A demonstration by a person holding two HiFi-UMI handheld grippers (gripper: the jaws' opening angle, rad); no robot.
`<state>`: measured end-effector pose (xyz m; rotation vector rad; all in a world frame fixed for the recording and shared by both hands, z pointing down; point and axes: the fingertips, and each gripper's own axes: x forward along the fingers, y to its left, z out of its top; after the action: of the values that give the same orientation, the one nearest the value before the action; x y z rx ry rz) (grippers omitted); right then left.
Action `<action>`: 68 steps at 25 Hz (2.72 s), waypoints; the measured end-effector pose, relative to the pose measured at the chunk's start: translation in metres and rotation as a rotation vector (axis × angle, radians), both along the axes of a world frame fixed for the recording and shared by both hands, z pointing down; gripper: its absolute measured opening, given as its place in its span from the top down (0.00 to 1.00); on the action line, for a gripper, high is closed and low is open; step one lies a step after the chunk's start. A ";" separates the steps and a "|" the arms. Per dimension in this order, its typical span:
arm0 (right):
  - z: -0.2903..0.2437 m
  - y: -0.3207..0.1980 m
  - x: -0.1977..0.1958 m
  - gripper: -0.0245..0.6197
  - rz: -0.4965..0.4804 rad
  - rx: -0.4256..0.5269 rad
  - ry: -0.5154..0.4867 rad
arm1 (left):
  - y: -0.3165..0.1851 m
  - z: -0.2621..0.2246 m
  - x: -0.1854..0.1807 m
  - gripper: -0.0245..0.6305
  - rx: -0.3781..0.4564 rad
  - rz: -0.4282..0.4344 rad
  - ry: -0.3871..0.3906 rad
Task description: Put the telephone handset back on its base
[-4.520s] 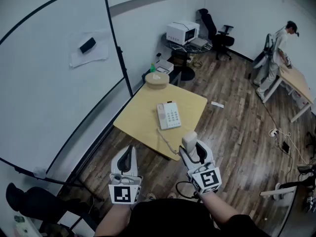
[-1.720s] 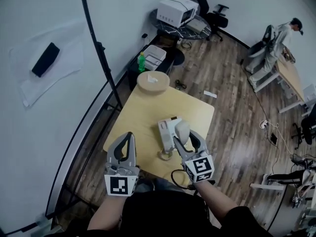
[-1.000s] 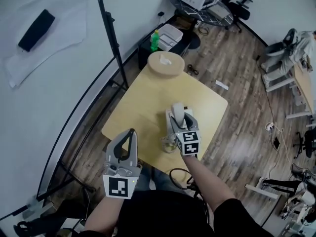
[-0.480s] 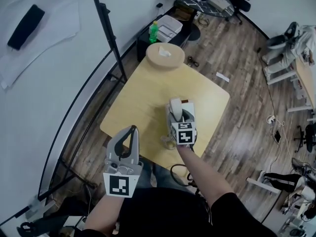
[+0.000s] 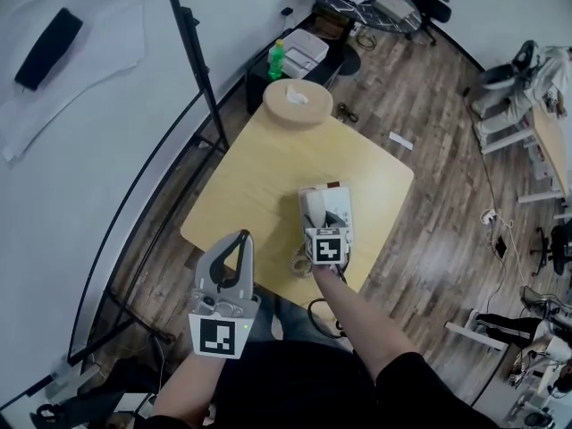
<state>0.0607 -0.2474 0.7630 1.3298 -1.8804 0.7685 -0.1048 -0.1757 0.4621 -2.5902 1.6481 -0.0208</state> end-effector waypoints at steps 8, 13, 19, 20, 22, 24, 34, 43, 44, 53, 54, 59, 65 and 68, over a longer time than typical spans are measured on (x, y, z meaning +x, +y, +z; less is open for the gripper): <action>0.008 -0.007 0.000 0.61 0.043 -0.042 0.032 | 0.000 0.003 -0.002 0.96 -0.010 0.002 0.009; 0.015 -0.006 -0.008 0.60 0.021 -0.067 0.027 | 0.004 0.004 -0.003 0.96 -0.017 0.006 0.004; 0.015 -0.013 -0.012 0.55 0.010 -0.045 0.039 | 0.002 0.005 -0.009 0.96 -0.013 0.011 0.005; 0.014 -0.014 -0.012 0.55 0.011 -0.041 0.044 | 0.001 0.006 -0.010 0.96 -0.014 0.011 0.007; 0.013 -0.014 -0.010 0.55 0.015 -0.045 0.046 | 0.000 0.007 -0.010 0.96 -0.016 0.011 0.009; 0.007 -0.012 -0.009 0.55 0.014 -0.037 0.036 | 0.001 0.006 -0.009 0.96 -0.015 0.012 0.011; -0.159 -0.015 0.002 0.60 -0.060 0.314 -0.122 | -0.002 -0.017 -0.004 0.96 -0.003 0.020 0.025; -0.307 0.026 0.005 0.88 -0.263 0.668 -0.063 | -0.004 -0.054 0.010 0.96 0.029 0.043 0.038; -0.317 0.031 0.006 0.90 -0.264 0.692 -0.086 | -0.004 -0.059 0.012 0.96 0.038 0.047 0.044; -0.360 0.069 0.033 0.95 -0.169 0.856 -0.167 | 0.002 -0.084 0.024 0.96 0.120 0.078 0.070; -0.358 0.073 0.035 0.95 -0.165 0.859 -0.175 | 0.004 -0.086 0.026 0.96 0.122 0.082 0.066; -0.350 0.088 0.035 0.95 -0.160 0.863 -0.207 | 0.011 -0.091 0.035 0.96 0.130 0.096 0.061; -0.343 0.092 0.029 0.95 -0.175 0.837 -0.212 | 0.016 -0.093 0.038 0.96 0.140 0.099 0.066; -0.341 0.093 0.029 0.95 -0.180 0.835 -0.211 | 0.018 -0.092 0.038 0.96 0.135 0.098 0.061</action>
<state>0.0895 -0.1547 0.4218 1.5496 -2.5932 -0.0085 -0.0664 -0.1575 0.3697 -2.5892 1.4832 0.1705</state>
